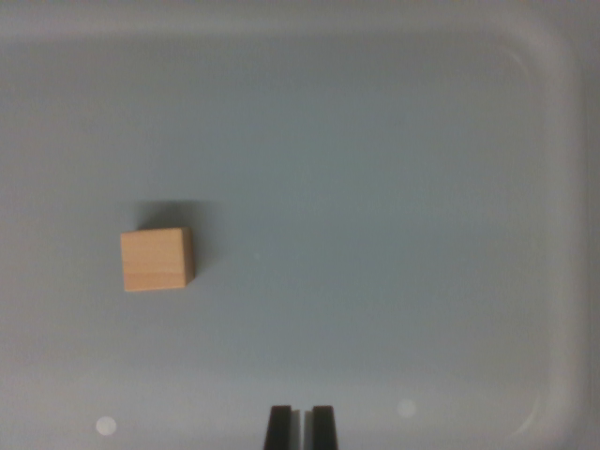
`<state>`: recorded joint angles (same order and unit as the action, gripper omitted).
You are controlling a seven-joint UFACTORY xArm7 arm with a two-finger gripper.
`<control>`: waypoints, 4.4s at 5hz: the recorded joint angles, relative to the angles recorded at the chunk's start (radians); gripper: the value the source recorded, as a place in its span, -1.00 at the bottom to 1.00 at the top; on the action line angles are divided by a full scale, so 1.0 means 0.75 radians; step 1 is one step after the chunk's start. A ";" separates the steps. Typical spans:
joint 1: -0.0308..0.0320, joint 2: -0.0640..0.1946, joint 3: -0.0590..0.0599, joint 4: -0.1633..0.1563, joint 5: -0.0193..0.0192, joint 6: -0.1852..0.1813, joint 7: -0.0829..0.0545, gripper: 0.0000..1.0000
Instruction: Push wooden cube
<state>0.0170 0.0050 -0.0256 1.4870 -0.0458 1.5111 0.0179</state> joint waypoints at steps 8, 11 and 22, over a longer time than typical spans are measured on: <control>0.0184 0.037 0.019 -0.150 0.0096 -0.184 0.024 -1.00; 0.0237 0.048 0.024 -0.193 0.0123 -0.237 0.031 -1.00; 0.0607 0.123 0.062 -0.495 0.0315 -0.606 0.080 -1.00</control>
<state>0.0625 0.0971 0.0212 1.1158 -0.0222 1.0566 0.0779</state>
